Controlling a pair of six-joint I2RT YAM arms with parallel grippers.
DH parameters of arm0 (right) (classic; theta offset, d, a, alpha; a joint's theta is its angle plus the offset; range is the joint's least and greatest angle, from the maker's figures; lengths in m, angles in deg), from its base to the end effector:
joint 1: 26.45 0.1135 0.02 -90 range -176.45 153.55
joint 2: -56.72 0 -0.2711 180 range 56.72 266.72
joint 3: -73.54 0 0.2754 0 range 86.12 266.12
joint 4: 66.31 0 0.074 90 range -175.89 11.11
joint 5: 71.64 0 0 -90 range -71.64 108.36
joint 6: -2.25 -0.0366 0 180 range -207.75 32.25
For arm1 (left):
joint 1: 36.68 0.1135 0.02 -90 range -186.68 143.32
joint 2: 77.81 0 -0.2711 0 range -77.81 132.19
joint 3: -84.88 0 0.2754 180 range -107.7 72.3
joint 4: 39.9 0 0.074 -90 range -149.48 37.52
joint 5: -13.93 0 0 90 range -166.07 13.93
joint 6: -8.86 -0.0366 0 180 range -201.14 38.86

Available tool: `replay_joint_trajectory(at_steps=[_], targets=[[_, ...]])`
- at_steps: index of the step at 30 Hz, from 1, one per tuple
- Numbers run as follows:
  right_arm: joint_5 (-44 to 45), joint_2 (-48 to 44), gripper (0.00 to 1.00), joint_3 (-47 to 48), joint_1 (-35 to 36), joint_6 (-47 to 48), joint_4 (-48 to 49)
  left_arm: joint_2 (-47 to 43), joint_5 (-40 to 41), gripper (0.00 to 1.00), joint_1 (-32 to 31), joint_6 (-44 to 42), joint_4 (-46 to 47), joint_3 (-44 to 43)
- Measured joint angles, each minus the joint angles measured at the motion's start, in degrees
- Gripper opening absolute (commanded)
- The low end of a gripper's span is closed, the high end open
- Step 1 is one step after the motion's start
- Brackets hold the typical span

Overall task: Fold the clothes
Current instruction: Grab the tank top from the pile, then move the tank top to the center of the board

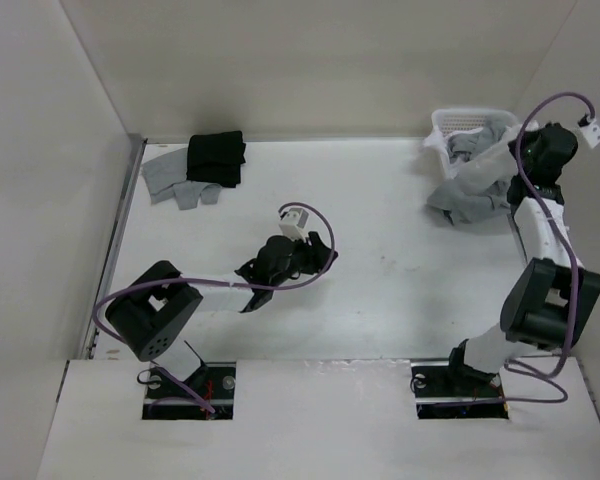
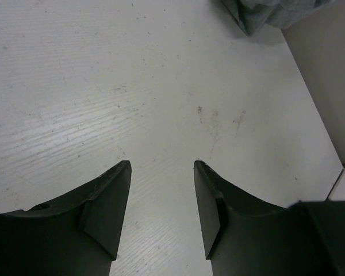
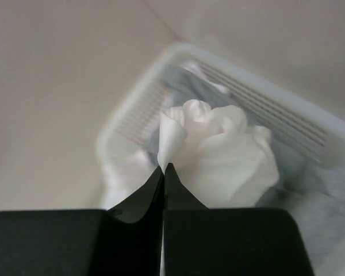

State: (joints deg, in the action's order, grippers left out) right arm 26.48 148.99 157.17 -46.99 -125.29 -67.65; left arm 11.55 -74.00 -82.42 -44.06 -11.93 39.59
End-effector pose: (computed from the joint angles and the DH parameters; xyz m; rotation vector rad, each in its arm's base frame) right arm 0.3836 -0.1492 0.3239 0.9358 1.4718 0.0938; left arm 0.2250 -0.2290 0.1624 0.1218 1.9629 -0.9518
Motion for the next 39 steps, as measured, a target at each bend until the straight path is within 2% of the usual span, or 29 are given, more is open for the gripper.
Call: replay_joint_trajectory(at_steps=[4,8,11,14,16,19,20,21,23,26,27,29,32,33,36,39], targets=[[-0.48,-9.55,0.02,4.33,8.46,0.15,2.43,-0.07,0.00,0.46,0.76,0.04,0.02,0.09],[-2.84,-13.90,0.02,13.33,19.41,0.72,3.85,-1.01,0.28,0.46,3.26,0.92,0.00,0.96],[-3.45,-15.45,0.04,21.14,27.21,2.25,3.63,-2.08,0.44,0.46,6.93,2.78,-0.04,1.97],[-3.26,-16.26,0.07,23.54,32.61,3.74,3.32,-5.49,0.22,0.46,12.79,5.62,-0.92,4.15],[-3.10,-17.70,0.09,21.55,36.44,4.31,3.48,-8.90,0.31,0.46,16.90,7.32,-1.44,5.92],[-1.79,-21.70,0.21,9.88,41.79,4.20,4.70,-15.82,0.48,0.47,23.58,9.90,-2.36,9.70],[-1.36,-22.14,0.30,5.09,43.39,3.63,6.91,-18.49,0.48,0.47,26.32,10.84,-2.82,11.23],[-0.83,-21.31,0.48,-3.04,45.27,2.54,9.29,-22.36,0.57,0.47,30.40,12.09,-3.87,13.51],[-1.97,-15.34,0.54,-8.13,46.34,1.11,9.73,-24.13,1.03,0.47,33.88,13.09,-5.25,14.69],[-5.14,-3.37,0.60,-11.98,46.38,0.20,6.99,-22.73,1.16,0.46,34.38,13.66,-7.15,14.73],[-5.64,-1.53,0.59,-14.14,46.27,0.07,5.35,-21.70,1.22,0.45,33.66,13.66,-7.58,14.67],[-6.08,-1.27,0.47,-19.50,46.01,-0.22,2.56,-19.80,1.11,0.40,31.87,13.57,-8.44,14.60],[-5.84,-4.74,0.09,-24.83,45.77,-0.94,2.21,-16.57,1.40,0.32,28.24,12.70,-10.08,13.62],[-5.38,-6.95,0.06,-26.82,45.83,-1.25,2.27,-15.41,1.46,0.29,26.73,12.11,-10.82,12.79],[-3.13,-12.98,0.07,-32.46,47.32,-3.02,2.84,-13.38,2.40,0.28,21.07,9.40,-13.35,9.70],[-0.20,-16.09,0.20,-37.75,50.27,-4.83,2.67,-12.24,4.55,0.28,13.29,5.84,-16.04,5.46]])
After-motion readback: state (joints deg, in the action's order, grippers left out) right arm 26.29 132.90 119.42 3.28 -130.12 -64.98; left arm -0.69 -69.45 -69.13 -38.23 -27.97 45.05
